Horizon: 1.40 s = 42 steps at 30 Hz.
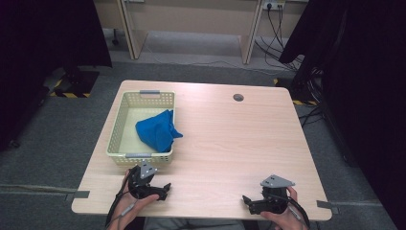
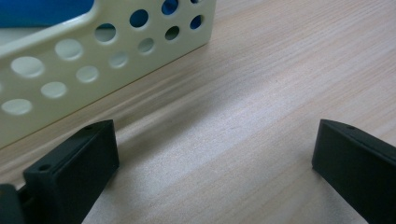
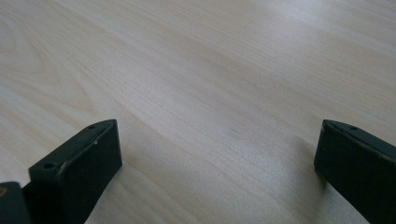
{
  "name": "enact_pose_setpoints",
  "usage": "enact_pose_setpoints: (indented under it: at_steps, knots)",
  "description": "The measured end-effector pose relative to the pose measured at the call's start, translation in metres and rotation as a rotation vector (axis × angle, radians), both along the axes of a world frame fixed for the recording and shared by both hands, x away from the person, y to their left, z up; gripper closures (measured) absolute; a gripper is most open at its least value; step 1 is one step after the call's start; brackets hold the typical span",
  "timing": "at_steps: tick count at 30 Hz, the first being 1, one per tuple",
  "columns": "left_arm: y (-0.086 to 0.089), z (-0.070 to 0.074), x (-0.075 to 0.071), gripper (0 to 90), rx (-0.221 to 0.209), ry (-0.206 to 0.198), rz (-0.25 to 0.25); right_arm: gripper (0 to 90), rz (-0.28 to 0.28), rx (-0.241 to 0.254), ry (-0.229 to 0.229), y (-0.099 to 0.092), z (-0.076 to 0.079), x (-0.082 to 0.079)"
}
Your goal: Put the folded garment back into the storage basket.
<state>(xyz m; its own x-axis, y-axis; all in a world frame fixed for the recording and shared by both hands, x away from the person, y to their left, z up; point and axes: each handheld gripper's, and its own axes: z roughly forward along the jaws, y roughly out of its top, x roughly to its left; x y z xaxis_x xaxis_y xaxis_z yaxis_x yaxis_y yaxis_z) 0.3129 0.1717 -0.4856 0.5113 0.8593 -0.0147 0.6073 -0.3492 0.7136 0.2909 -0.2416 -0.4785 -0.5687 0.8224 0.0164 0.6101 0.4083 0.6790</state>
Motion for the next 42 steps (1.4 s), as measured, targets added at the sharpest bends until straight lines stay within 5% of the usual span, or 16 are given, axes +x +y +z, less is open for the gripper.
enact_pose_setpoints:
  at_steps: [42]
  knots:
    - [0.000,0.000,0.000,0.0,0.000,0.000,0.000,0.6,-0.001,0.007,-0.027,-0.009,-0.003,-0.016]
